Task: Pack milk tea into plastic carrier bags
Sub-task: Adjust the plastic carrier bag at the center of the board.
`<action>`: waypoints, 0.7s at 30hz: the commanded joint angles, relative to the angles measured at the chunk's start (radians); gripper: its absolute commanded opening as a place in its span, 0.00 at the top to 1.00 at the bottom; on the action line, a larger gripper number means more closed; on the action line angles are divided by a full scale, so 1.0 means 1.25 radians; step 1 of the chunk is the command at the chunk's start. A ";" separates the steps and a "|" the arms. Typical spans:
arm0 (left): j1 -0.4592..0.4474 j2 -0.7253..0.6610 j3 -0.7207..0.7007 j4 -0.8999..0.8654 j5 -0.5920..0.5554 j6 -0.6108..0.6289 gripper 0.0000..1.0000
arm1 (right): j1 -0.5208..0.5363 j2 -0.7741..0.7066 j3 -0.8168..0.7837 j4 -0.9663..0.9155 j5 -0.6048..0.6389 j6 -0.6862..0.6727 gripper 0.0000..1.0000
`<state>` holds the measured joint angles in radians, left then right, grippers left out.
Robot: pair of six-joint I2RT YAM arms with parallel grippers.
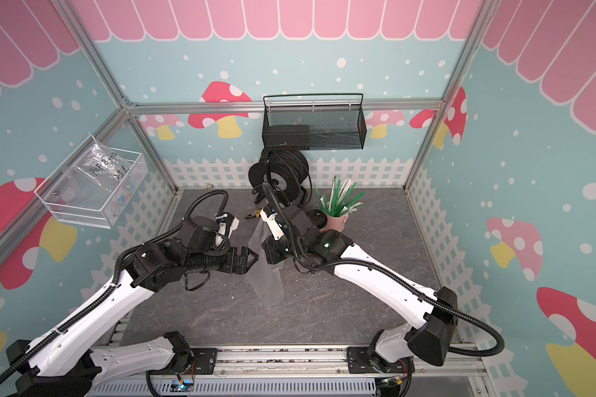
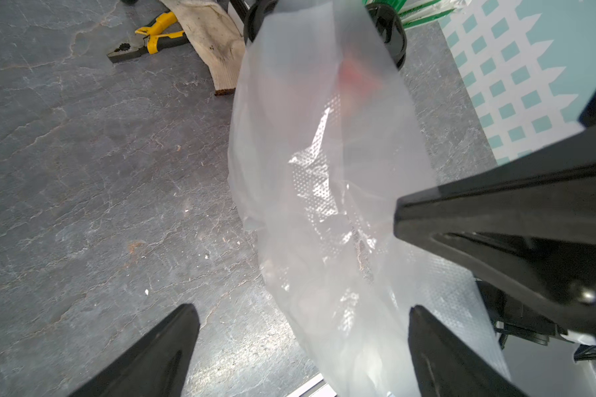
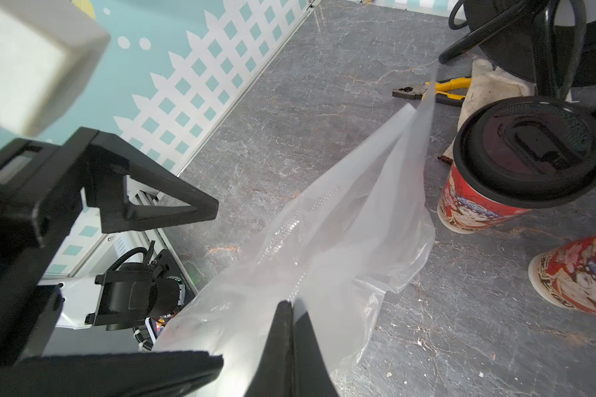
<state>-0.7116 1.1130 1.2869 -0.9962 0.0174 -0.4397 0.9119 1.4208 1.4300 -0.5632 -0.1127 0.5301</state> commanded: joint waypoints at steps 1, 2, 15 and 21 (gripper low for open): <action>-0.013 0.010 -0.001 -0.032 -0.034 0.039 0.03 | 0.005 0.011 0.025 -0.013 0.000 -0.005 1.00; -0.019 0.010 0.002 -0.033 -0.041 0.042 0.02 | 0.004 0.013 0.027 -0.014 0.000 -0.004 1.00; -0.075 0.060 0.037 -0.072 -0.219 0.037 0.21 | -0.005 0.032 0.041 -0.046 0.001 0.012 1.00; -0.067 0.008 0.027 -0.041 -0.238 0.008 0.48 | -0.009 0.024 0.023 -0.046 0.001 0.013 1.00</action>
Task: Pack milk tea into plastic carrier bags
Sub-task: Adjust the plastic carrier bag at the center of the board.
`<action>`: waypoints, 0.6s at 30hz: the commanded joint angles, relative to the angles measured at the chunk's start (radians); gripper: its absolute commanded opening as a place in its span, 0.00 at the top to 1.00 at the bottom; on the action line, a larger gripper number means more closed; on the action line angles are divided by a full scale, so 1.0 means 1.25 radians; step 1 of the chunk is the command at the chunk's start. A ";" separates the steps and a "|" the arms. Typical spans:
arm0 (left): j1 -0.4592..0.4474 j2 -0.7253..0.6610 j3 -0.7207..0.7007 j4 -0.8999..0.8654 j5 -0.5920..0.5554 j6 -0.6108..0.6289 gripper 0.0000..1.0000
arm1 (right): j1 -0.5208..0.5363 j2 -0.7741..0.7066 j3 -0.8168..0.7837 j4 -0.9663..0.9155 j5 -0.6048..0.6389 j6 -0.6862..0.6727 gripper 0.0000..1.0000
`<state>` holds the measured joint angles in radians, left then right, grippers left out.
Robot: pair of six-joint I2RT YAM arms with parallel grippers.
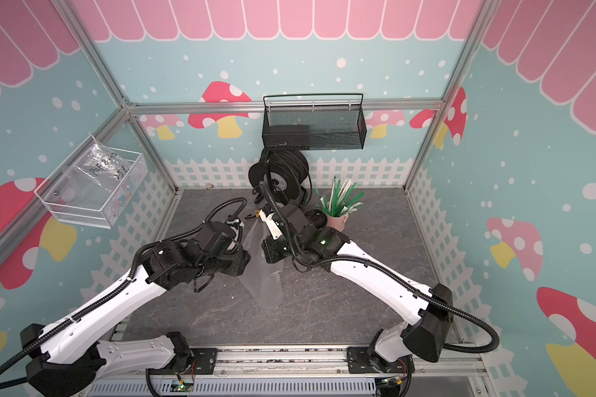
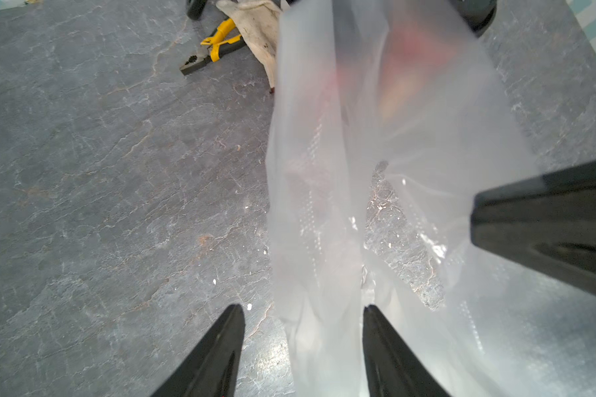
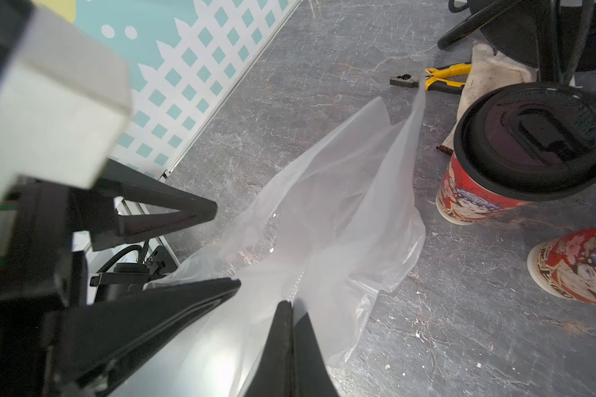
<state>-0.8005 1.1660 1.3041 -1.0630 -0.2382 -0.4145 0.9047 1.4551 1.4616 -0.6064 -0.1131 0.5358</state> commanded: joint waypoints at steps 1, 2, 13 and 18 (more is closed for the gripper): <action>0.011 -0.043 0.007 0.023 -0.018 -0.012 0.49 | -0.003 -0.005 -0.005 -0.010 0.001 0.008 1.00; 0.016 -0.047 0.001 0.028 -0.012 -0.014 0.50 | -0.004 -0.005 -0.008 -0.011 0.001 0.008 1.00; 0.082 -0.057 -0.038 0.072 0.092 -0.025 0.50 | -0.004 -0.017 -0.041 0.026 -0.020 0.006 1.00; 0.082 -0.029 -0.040 0.079 0.110 -0.016 0.43 | -0.003 -0.007 -0.040 0.036 -0.027 0.004 1.00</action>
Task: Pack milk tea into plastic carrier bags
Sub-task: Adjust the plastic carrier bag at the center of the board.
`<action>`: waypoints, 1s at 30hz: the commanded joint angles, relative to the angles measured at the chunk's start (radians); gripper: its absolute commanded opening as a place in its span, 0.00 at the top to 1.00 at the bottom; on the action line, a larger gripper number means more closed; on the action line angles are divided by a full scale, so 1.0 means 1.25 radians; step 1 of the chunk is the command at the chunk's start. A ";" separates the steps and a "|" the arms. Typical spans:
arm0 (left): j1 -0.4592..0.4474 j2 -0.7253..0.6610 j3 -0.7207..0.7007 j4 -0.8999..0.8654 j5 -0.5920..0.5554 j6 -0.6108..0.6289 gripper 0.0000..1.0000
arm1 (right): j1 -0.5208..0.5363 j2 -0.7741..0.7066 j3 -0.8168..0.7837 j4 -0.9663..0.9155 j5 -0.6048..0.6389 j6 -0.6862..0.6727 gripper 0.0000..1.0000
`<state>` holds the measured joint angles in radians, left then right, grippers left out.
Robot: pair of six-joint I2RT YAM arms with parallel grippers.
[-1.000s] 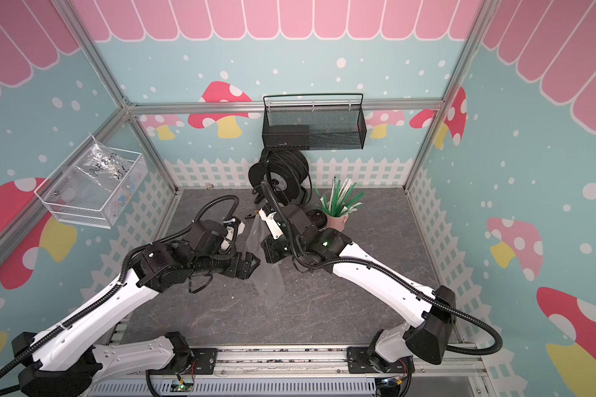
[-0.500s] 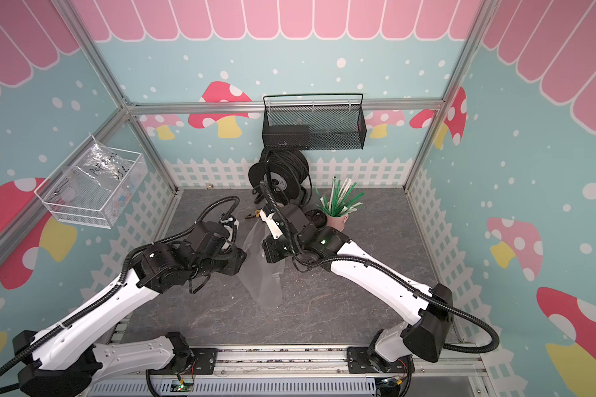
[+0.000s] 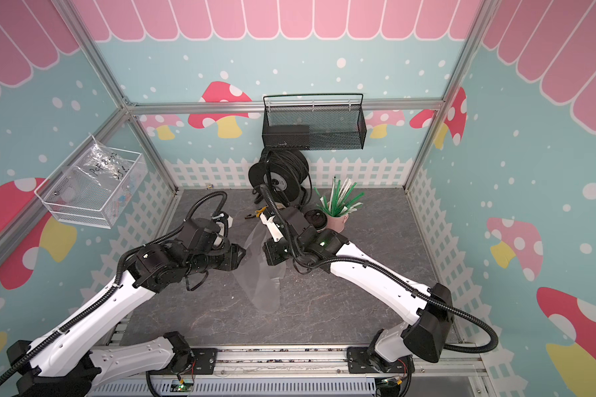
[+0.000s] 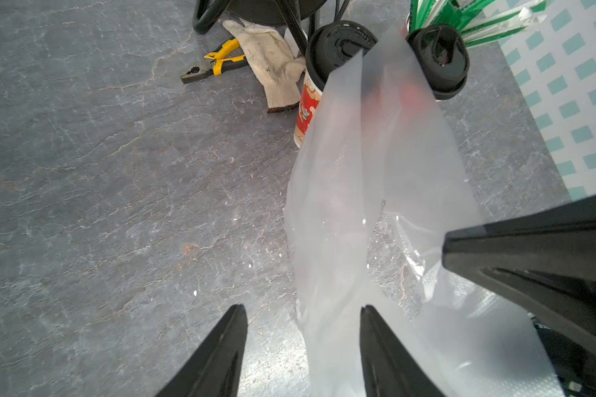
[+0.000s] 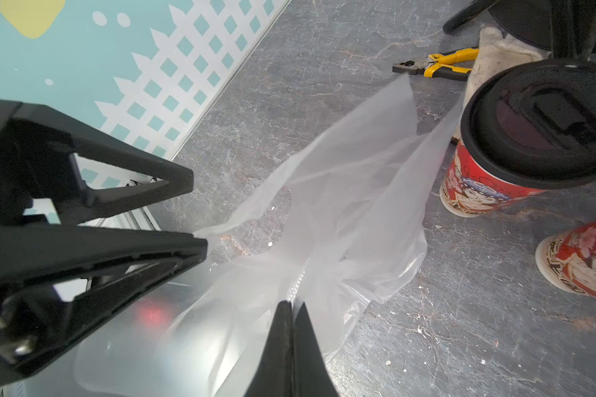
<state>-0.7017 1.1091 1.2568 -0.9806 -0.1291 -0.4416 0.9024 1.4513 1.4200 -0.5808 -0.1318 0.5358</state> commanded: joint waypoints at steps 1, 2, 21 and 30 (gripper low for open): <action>0.003 0.021 -0.006 0.013 0.019 0.005 0.42 | -0.002 -0.004 -0.007 0.018 -0.013 0.004 1.00; 0.003 0.025 -0.011 0.013 0.012 0.004 0.41 | -0.002 -0.003 -0.007 0.019 -0.015 0.003 1.00; -0.072 0.049 0.037 -0.033 -0.098 0.022 0.30 | -0.009 0.006 -0.013 0.020 -0.013 -0.001 1.00; -0.073 0.062 0.032 -0.014 -0.098 0.049 0.13 | -0.015 0.013 -0.015 0.021 -0.017 -0.002 1.00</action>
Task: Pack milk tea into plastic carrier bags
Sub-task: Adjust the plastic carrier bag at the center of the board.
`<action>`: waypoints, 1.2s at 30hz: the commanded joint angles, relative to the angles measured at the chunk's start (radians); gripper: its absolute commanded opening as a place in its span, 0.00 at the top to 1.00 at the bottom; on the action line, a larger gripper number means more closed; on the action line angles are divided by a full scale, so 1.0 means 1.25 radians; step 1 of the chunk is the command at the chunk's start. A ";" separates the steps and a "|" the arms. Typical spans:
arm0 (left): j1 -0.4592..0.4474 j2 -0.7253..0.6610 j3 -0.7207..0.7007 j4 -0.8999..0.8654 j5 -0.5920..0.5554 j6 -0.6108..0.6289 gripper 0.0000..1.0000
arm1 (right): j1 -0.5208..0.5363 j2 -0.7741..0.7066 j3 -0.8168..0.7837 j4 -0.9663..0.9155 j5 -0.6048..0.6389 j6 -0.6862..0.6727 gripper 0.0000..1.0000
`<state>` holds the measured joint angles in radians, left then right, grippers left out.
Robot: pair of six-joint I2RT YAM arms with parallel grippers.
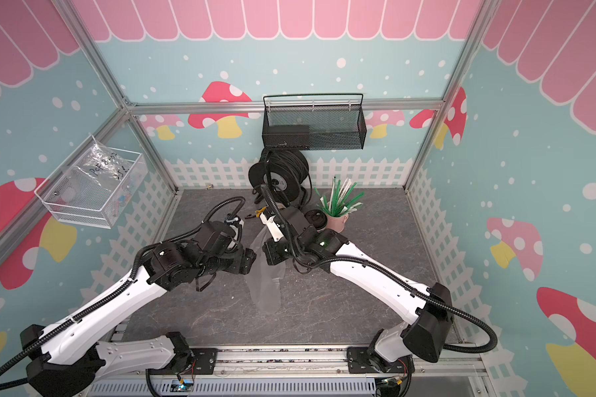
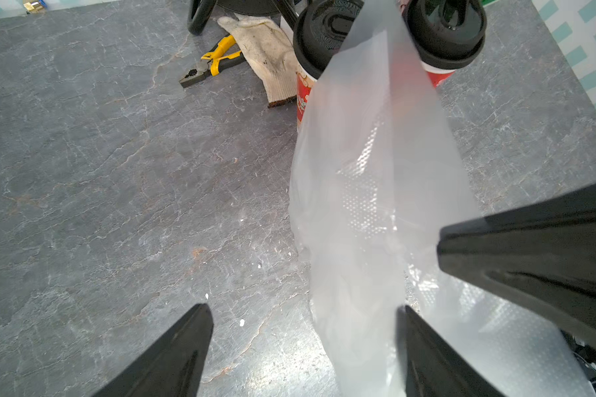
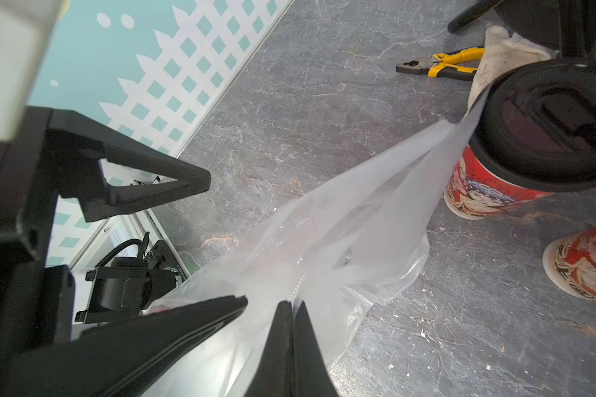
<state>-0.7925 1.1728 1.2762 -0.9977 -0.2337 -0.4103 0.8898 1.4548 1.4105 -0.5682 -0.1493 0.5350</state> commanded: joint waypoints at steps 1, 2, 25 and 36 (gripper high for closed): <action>0.000 0.021 0.015 -0.001 -0.011 0.029 0.14 | -0.005 0.010 -0.007 0.013 -0.003 -0.001 1.00; 0.000 0.030 0.014 -0.001 -0.010 0.029 0.14 | -0.006 0.009 -0.007 0.013 -0.002 0.000 1.00; 0.056 -0.067 -0.085 0.075 0.012 -0.043 0.87 | -0.025 -0.015 -0.036 0.019 -0.008 -0.009 1.00; 0.164 -0.144 -0.158 0.164 0.199 -0.110 0.63 | -0.025 -0.023 -0.049 0.039 -0.012 -0.010 1.00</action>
<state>-0.6243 1.0187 1.1000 -0.8494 -0.0910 -0.5072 0.8619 1.4464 1.3640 -0.5392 -0.1520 0.5312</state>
